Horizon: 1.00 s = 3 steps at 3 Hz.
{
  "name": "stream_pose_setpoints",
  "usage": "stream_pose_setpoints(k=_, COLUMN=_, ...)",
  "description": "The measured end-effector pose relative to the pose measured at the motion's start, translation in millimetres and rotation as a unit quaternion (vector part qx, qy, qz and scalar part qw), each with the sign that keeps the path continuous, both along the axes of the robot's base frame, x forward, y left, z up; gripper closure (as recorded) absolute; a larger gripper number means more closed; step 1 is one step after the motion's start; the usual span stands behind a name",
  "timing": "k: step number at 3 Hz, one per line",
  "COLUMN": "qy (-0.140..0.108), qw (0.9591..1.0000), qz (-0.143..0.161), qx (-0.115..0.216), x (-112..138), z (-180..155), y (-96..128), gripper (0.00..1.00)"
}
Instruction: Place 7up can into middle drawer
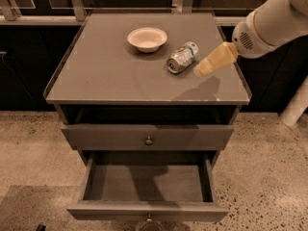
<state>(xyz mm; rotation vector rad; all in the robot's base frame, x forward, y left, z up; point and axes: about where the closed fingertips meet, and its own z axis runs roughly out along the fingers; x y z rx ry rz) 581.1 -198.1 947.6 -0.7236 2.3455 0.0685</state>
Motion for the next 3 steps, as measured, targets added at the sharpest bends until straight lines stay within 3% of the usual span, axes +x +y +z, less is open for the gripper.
stream_pose_setpoints(k=1, qy=-0.001, qw=0.9983, qz=-0.043, qx=0.040, x=31.1, z=-4.8, y=8.2, gripper=0.00)
stream_pose_setpoints(k=3, qy=0.005, qw=0.9973, qz=-0.059, qx=0.043, x=24.3, z=-5.8, y=-2.6, gripper=0.00)
